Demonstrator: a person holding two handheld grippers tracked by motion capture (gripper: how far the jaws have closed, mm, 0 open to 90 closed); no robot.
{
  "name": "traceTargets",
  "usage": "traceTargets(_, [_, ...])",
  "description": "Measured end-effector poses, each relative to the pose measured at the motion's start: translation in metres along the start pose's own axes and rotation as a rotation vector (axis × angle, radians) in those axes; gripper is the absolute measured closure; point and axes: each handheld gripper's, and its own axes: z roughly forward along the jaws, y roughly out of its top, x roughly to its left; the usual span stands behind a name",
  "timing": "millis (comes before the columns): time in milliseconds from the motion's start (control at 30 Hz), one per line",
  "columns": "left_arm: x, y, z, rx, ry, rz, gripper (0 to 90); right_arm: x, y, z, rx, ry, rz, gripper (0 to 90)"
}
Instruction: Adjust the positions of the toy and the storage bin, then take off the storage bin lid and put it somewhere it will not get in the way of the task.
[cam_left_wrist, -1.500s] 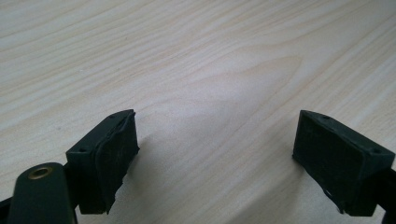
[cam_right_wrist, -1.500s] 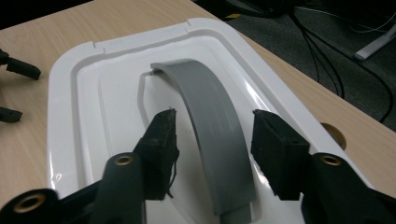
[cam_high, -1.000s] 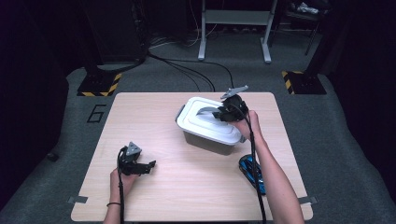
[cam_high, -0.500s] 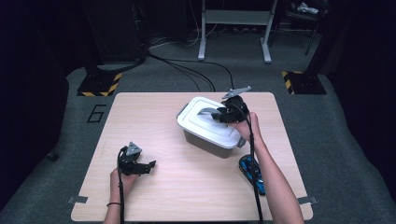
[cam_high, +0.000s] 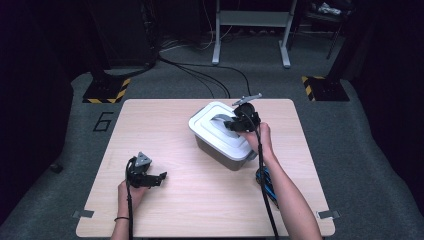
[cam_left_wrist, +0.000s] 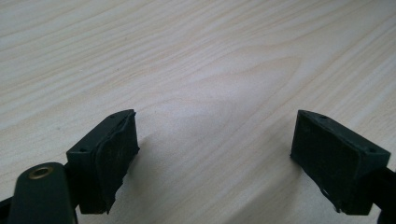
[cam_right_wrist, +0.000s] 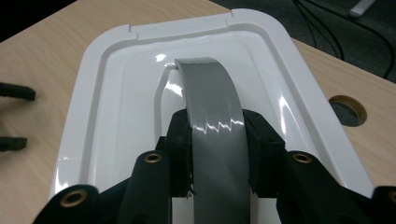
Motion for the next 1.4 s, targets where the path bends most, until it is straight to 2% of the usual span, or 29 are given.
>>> traceTargets(67, [0.0,0.0,0.0,0.0,0.0,0.0,14.8,0.004,0.001,0.001,0.0,-0.032,0.017,65.8])
traceTargets(133, [0.0,0.0,0.0,0.0,0.0,0.0,14.8,0.005,0.001,0.001,0.002,-0.043,0.027,64.8])
traceTargets(233, [0.0,0.0,0.0,0.0,0.0,0.0,14.8,0.003,0.003,-0.003,-0.041,-0.017,-0.032,57.3])
traceTargets(300, [0.0,0.0,0.0,0.0,0.0,0.0,14.8,0.004,0.006,-0.005,-0.049,-0.009,-0.054,58.8])
traceTargets(367, [0.0,0.0,0.0,0.0,0.0,0.0,14.8,0.005,0.009,-0.003,-0.026,-0.022,-0.088,63.0])
traceTargets(400, [0.0,0.0,0.0,0.0,0.0,0.0,14.8,0.005,0.01,-0.002,-0.022,-0.039,-0.087,65.9])
traceTargets(600, [0.0,0.0,0.0,0.0,0.0,0.0,14.8,0.009,0.011,-0.001,-0.008,-0.061,-0.082,67.0])
traceTargets(733, [0.0,0.0,0.0,0.0,0.0,0.0,14.9,0.01,0.012,-0.004,0.022,-0.06,-0.084,67.2])
traceTargets(900, [0.0,0.0,0.0,0.0,0.0,0.0,14.9,0.011,0.011,-0.007,0.031,-0.05,-0.073,67.2])
traceTargets(1100, [0.0,0.0,0.0,0.0,0.0,0.0,14.9,0.01,0.008,-0.007,0.012,-0.049,-0.086,66.7])
traceTargets(1267, [0.0,0.0,0.0,0.0,0.0,0.0,14.9,0.009,0.007,-0.007,0.009,-0.036,-0.067,63.2])
traceTargets(1400, [0.0,0.0,0.0,0.0,0.0,-0.001,14.9,0.009,0.006,-0.008,0.005,-0.039,-0.068,66.5])
